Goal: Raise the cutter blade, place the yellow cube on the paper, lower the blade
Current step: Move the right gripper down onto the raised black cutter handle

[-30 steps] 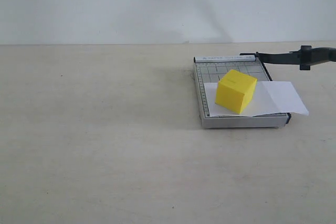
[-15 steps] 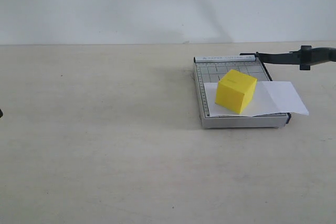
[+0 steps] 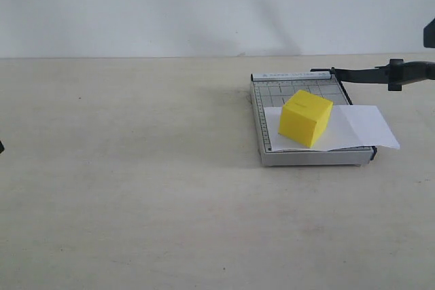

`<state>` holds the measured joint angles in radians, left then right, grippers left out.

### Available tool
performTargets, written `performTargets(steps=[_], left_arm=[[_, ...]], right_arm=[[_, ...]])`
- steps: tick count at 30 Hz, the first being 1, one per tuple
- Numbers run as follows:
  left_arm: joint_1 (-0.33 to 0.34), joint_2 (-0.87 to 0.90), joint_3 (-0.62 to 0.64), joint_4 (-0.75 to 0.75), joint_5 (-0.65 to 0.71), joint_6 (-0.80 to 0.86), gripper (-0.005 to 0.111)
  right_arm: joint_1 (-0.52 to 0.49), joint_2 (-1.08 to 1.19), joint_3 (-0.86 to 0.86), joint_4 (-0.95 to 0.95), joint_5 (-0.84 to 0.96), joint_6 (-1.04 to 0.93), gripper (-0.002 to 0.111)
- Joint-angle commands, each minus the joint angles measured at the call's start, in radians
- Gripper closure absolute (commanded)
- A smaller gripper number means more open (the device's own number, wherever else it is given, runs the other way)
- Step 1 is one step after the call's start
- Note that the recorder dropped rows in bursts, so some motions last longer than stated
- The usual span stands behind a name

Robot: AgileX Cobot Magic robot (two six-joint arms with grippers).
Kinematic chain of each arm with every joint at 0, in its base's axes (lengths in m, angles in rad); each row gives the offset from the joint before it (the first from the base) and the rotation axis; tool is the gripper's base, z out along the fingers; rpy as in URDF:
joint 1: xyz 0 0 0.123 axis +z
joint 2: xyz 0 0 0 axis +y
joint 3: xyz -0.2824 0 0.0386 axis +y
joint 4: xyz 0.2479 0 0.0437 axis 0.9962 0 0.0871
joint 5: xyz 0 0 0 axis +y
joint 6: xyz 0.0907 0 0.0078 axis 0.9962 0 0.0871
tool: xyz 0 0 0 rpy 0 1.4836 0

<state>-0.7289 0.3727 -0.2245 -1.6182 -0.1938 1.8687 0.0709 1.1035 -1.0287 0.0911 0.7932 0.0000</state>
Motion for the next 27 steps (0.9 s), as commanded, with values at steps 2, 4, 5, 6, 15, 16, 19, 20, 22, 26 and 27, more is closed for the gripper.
performTargets(steps=[2,4,5,6,15,16,19,20,22,26,27], left_arm=[[-0.002,-0.005,0.005,0.004,0.011,0.016,0.102],[-0.002,-0.005,0.005,0.004,0.011,0.016,0.102],[-0.002,-0.005,0.005,0.004,0.011,0.019,0.102],[-0.002,-0.005,0.005,0.004,0.011,0.024,0.102],[-0.002,-0.005,0.005,0.004,0.007,0.039,0.102],[-0.002,-0.005,0.005,0.004,0.003,0.039,0.102],[-0.002,-0.005,0.005,0.004,0.004,0.042,0.102],[-0.002,-0.005,0.005,0.004,0.004,0.042,0.102],[-0.002,-0.005,0.005,0.004,0.004,0.042,0.102],[-0.002,-0.005,0.005,0.007,0.001,0.047,0.102],[-0.002,-0.005,0.005,0.007,0.001,0.047,0.102]], right_arm=[[-0.002,0.198,-0.15,-0.015,0.148,-0.035,0.034],[-0.002,0.245,-0.189,-0.015,0.181,-0.047,0.034],[-0.002,0.265,-0.206,-0.015,0.191,-0.056,0.034],[-0.002,0.278,-0.218,-0.015,0.199,-0.06,0.034],[-0.002,0.347,-0.241,-0.105,0.235,-0.075,0.041],[-0.002,0.352,-0.241,-0.111,0.235,-0.075,0.043],[-0.002,0.366,-0.241,-0.103,0.227,-0.079,0.043],[-0.002,0.375,-0.241,-0.101,0.227,-0.081,0.043],[-0.002,0.386,-0.241,-0.099,0.227,-0.086,0.043],[-0.002,0.414,-0.241,-0.091,0.223,-0.105,0.043],[-0.002,0.421,-0.241,-0.091,0.223,-0.107,0.043]])
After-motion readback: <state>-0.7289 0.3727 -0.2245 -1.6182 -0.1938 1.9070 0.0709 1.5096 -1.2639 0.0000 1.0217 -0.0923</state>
